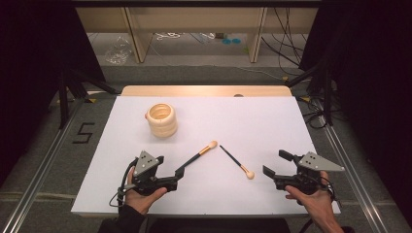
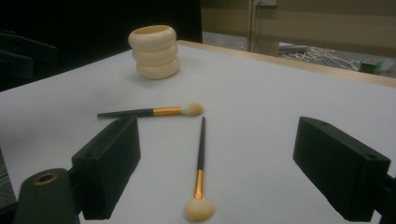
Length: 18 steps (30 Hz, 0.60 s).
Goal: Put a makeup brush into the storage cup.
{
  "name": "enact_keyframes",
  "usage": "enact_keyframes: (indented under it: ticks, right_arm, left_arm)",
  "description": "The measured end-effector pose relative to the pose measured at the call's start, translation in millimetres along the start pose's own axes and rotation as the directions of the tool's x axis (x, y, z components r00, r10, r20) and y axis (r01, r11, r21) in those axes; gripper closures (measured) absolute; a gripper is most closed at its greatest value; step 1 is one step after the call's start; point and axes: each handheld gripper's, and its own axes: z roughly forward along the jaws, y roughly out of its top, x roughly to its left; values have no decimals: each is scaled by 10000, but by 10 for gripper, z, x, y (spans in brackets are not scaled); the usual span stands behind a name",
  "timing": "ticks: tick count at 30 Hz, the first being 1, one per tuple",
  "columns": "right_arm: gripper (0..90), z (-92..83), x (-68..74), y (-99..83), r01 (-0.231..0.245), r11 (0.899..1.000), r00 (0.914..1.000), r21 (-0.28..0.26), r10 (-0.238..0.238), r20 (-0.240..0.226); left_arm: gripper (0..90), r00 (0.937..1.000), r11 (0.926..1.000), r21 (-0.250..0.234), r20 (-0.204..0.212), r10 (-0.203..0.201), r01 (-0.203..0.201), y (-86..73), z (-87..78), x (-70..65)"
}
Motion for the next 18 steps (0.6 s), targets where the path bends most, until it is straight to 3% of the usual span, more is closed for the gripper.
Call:
enact_keyframes:
  ticks: [5, 10, 18]
  right_arm:
    - [172, 11, 1, -7, 11, 9999, 10000, 104, -11, 55]
    - [172, 9, -3, -8, 15, 10000, 10000, 72, -16, 56]
    - [172, 9, 1, -14, -36, 10000, 9999, 74, 35, 123]
  left_arm:
    - [167, 9998, 9997, 201, 154, -132, 129, 7, 21, 15]
    - [167, 9998, 9994, 332, 189, 44, -50, 22, 32, 9]
    - [167, 9998, 9986, 536, 216, -26, 14, 58, 68, 22]
